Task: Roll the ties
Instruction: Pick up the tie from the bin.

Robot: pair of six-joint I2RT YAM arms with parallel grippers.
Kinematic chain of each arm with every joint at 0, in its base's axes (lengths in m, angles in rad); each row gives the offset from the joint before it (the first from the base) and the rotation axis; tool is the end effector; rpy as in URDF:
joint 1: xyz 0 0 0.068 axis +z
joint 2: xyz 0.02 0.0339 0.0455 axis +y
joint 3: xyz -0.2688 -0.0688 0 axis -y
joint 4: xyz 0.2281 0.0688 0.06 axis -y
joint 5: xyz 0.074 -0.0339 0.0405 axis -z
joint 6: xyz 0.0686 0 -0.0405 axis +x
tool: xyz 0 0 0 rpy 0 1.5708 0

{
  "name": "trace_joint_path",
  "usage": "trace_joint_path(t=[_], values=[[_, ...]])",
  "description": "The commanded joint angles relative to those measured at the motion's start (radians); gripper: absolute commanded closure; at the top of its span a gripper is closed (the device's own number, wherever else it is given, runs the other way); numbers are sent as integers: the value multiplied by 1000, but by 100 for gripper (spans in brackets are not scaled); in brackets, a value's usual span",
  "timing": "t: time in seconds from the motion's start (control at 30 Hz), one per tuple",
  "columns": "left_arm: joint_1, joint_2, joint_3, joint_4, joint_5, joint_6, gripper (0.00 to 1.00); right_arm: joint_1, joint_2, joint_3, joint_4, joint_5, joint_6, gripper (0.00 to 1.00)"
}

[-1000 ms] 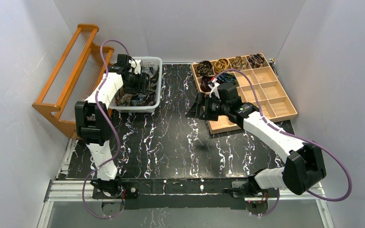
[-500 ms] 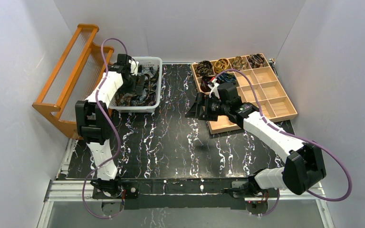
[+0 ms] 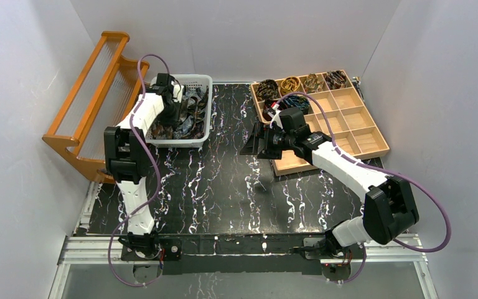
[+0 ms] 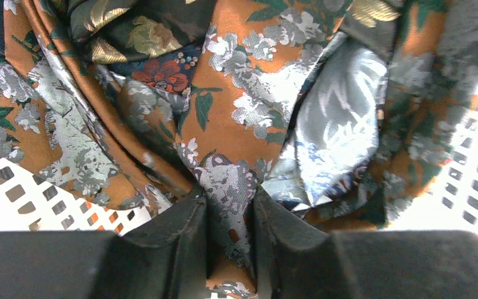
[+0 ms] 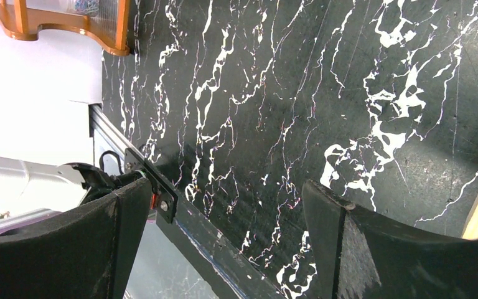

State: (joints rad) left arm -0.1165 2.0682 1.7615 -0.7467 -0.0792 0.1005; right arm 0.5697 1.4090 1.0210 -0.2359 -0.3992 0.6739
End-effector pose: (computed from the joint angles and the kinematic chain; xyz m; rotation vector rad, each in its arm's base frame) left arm 0.4518 -0.0474 0.2143 0.2566 2.6096 0.0983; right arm 0.2567 0.1961 0.2679 -0.1215 2.3719 1.0934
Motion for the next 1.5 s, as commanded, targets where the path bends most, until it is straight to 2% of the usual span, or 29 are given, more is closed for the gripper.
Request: trace_joint_path(t=[0.0, 0.1, 0.23, 0.43, 0.57, 0.87, 1.13, 1.23, 1.33, 1.47], values=[[6, -135, -14, 47, 118, -49, 77, -2, -23, 19, 19, -7, -5, 1], [6, -168, -46, 95, 261, -82, 85, -1, -21, 9, 22, -8, -1, 1], [5, -131, -53, 102, 402, -108, 86, -2, -17, 3, 19, -10, 4, 1], [-7, -48, -58, 119, 523, -147, 67, -2, -12, 2, 11, -6, 3, 1], [-30, -5, -42, 125, 533, -157, 54, -1, -1, 0, 8, -14, 4, 1], [-38, 33, -33, 131, 560, -182, 40, -2, 4, -4, 0, -19, 3, 1], [-40, -15, -44, 109, 585, -159, 28, -2, 23, 2, -11, -30, 6, 1], [-45, 24, -13, 63, 550, -131, 28, -2, 29, 3, -11, -34, 8, 1], [-63, 72, 13, 16, 513, -106, 31, -2, 34, 5, -15, -35, 9, 1], [-126, 98, 13, 6, 371, -51, 33, -2, 39, 5, -19, -33, 9, 1]])
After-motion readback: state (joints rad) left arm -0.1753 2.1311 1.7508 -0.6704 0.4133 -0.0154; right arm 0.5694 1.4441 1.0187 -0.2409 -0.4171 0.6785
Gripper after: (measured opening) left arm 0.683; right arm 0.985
